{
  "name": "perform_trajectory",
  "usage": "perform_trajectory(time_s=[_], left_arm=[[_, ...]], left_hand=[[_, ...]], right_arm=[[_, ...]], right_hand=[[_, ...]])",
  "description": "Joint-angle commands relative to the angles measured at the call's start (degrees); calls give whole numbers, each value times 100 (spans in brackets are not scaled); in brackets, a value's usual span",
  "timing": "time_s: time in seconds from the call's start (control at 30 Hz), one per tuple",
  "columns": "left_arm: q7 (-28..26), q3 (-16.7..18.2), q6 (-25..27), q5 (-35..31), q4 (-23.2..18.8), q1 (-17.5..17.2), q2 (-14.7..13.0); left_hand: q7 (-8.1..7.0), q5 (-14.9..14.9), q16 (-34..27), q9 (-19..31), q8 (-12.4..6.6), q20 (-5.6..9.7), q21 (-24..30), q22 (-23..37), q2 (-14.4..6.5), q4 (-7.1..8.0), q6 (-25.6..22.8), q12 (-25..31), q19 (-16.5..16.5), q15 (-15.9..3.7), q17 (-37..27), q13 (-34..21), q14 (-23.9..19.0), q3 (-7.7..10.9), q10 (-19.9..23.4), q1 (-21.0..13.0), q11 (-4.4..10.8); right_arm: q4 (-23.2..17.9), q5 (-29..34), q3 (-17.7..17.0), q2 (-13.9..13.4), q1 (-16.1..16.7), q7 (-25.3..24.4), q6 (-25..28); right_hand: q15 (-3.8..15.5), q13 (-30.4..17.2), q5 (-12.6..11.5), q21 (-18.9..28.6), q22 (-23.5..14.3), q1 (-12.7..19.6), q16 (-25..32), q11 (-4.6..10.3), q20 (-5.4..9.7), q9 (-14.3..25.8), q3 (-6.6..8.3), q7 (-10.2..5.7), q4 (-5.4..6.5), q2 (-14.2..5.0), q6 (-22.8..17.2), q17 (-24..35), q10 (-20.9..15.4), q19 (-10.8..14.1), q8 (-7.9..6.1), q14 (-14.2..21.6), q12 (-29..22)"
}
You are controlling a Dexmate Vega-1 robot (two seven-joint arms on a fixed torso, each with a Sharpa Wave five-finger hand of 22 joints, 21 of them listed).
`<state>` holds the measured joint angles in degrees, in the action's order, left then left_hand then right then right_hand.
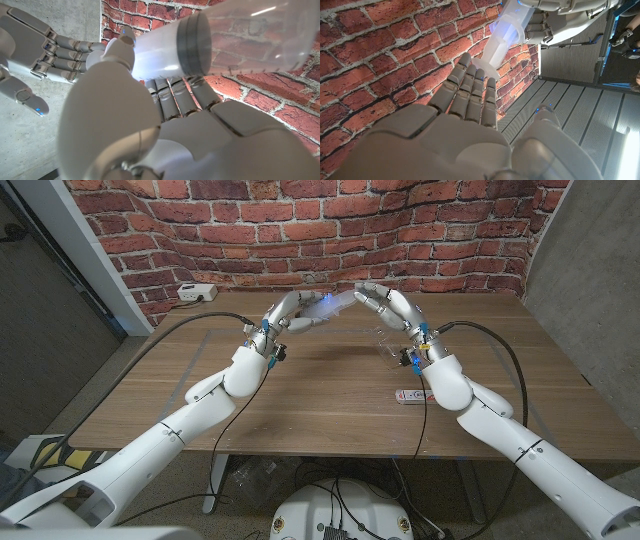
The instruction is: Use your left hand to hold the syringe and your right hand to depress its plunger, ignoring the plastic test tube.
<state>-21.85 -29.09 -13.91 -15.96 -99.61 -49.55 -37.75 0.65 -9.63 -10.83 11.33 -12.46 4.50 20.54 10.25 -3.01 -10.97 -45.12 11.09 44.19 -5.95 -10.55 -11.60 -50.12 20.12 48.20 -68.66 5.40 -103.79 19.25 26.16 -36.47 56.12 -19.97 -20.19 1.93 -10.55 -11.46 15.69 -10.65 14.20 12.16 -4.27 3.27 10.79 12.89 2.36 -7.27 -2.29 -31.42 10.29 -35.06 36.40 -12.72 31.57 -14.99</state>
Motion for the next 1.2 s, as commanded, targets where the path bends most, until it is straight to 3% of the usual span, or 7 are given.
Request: perform_trajectory(time_s=[0.03, 1.2], left_arm=[[8, 10, -29, 1, 11, 38, -2], [61, -39, -78, 9, 116, 158, 79]], left_hand=[[29, -42, -23, 27, 32, -28, -4, 18, -457, 406, -7, -7, 4, -394, -19, -24, -37, 430, -36, -255, -3], [24, -42, -32, 30, 37, -32, -11, 19, -449, 400, -5, 6, 3, -392, -20, -27, -28, 479, -34, -236, 21]], right_arm=[[145, -76, 158, 44, -142, 155, -77], [404, -223, 450, 95, -428, 540, -196]], right_hand=[[-19, -7, -3, -12, -5, 46, -16, 6, 145, 11, -21, -10, 11, -18, -72, 19, -86, 63, -26, 66, -4], [-22, -9, 0, -31, -7, 63, -37, 4, 137, 13, -17, -15, 15, -39, -141, 20, -164, 126, -2, 140, 15]])
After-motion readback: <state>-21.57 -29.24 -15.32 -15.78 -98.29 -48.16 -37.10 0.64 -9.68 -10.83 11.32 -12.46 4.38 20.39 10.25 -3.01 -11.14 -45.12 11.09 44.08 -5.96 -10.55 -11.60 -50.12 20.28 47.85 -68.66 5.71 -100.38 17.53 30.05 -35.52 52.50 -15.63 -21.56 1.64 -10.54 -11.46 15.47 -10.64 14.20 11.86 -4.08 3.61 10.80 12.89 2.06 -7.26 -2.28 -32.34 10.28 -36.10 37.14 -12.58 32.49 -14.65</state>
